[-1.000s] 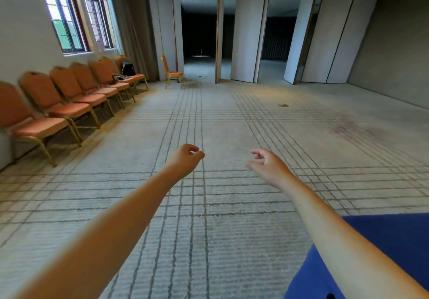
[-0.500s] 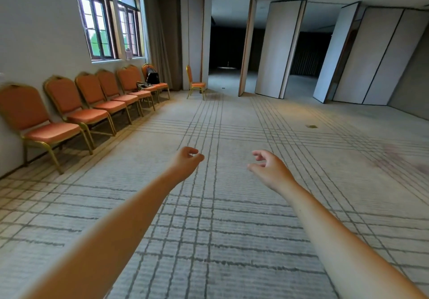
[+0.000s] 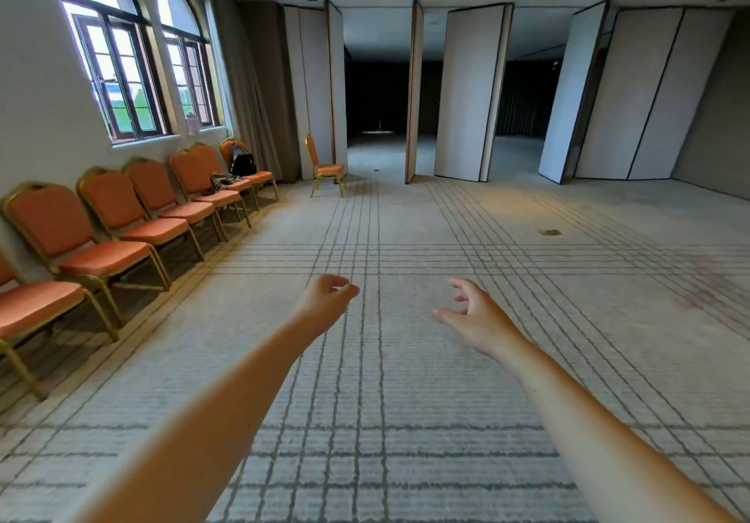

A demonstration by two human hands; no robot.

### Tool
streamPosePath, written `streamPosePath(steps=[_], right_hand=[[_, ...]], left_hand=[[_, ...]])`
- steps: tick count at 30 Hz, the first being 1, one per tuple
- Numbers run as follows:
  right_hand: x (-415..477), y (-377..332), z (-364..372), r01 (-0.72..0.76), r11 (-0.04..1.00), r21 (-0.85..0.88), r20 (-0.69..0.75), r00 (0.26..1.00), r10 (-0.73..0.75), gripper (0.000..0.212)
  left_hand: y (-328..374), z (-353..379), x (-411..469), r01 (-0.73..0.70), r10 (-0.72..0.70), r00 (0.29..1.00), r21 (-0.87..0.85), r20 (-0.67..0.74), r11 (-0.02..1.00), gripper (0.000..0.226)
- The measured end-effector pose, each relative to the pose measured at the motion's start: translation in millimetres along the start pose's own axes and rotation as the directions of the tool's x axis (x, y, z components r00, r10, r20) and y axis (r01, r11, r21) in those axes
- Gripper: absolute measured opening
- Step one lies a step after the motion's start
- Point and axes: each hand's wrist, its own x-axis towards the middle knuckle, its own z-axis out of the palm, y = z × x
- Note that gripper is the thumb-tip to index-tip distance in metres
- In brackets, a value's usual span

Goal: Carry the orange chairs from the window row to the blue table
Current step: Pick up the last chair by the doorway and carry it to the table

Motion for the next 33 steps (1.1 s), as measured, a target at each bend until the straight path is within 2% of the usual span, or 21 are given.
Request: streamPosePath(steps=[2,5,7,9,12,18,24,33], right_hand=[[53,9,-3,-0.009,1.000,0.001,-0.015,1.000,0.009,0.070],[134,24,-7,-0.006,1.000,-0.014,-0.021,1.000,0.006,0.071],[199,34,-12,0.018,1.000,-0.012,-0.018,1.000,-0.018,0.071],[262,41,-20,0.044,0.999,-0.010,-0.006,0.999,-0.044,0.073],[347,47,-36,0.067,0.997,-0.023,0.023,0.998,-0.066,0.074],[507,65,-57,0.065,0.998,-0.003,0.013,0.998,-0.065,0.070],[659,78,-44,0.059,0.998,-0.005,0.066,0.996,-0.059,0.071],[929,75,0,0.047,0.997,-0.059,0.099,0.994,-0.041,0.073]], left_hand=[[-4,10,53,0.006,-0.006,1.000,0.006,0.009,1.000,0.014],[-5,24,128,0.031,-0.031,0.999,0.011,0.007,0.999,0.033],[-2,35,183,0.019,-0.019,1.000,0.000,-0.003,1.000,0.027],[4,46,239,0.028,-0.028,0.999,-0.012,-0.034,1.000,0.027],[13,62,315,0.046,-0.046,0.996,-0.003,-0.077,0.999,0.041],[15,94,454,0.070,-0.076,0.981,-0.043,-0.176,0.997,0.040],[1,105,606,0.096,-0.102,0.975,-0.041,-0.199,0.995,0.038],[-31,92,900,0.100,-0.113,0.977,-0.082,-0.183,0.992,0.035]])
